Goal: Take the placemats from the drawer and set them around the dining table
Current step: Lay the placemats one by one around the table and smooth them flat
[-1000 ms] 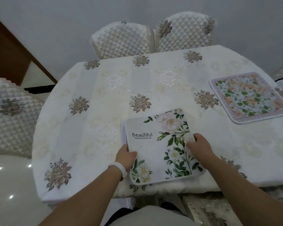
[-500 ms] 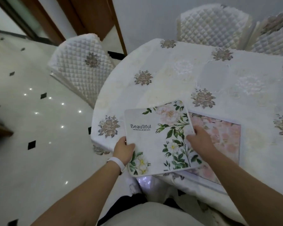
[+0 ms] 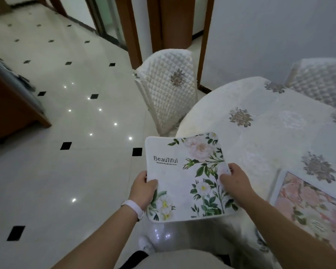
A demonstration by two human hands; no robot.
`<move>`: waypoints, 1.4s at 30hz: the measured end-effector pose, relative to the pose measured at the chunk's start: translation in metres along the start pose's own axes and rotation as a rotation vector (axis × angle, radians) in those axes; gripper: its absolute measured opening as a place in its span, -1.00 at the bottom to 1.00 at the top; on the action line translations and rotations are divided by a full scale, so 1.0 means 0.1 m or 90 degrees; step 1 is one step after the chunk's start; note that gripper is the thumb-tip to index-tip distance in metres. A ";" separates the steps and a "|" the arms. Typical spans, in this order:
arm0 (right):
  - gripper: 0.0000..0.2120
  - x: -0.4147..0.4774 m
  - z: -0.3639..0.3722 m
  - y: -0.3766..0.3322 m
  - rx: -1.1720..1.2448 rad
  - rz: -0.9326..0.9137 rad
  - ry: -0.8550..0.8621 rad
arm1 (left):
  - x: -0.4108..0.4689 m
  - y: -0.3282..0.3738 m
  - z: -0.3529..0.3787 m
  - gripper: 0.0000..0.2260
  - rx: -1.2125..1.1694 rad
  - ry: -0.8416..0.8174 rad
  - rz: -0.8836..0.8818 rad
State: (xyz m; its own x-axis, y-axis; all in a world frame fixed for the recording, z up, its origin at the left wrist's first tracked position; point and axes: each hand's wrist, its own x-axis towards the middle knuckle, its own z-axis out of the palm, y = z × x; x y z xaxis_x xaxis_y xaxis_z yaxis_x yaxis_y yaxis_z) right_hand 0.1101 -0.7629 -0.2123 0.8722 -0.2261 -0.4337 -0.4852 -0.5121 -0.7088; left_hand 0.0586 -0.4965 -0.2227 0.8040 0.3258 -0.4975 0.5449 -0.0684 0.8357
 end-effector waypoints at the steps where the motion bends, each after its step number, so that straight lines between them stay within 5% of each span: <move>1: -0.83 -0.01 0.18 -0.14 -0.011 -0.006 0.000 | 0.08 -0.01 -0.20 -0.81 -0.013 0.004 -0.001; 15: -0.78 -0.26 1.89 -1.80 -0.045 -0.141 -0.094 | 0.84 -0.04 -2.33 -0.83 -0.096 0.132 0.021; 30: -0.79 0.55 3.12 -2.86 -0.119 -0.182 -0.211 | 1.78 0.04 -3.19 -0.82 -0.165 0.249 -0.062; 42: -0.83 1.96 3.50 -4.01 -0.078 -0.140 -0.188 | 3.49 1.18 -3.36 -0.81 -0.163 0.229 -0.069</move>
State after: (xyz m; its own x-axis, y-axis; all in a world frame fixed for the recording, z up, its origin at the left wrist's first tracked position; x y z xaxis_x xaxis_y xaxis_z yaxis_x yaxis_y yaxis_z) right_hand 0.4538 -0.3121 -0.2081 0.8907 0.1386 -0.4330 -0.2623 -0.6213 -0.7384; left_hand 0.3230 -0.0742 -0.2198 0.5874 0.6281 -0.5103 0.5080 0.2046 0.8367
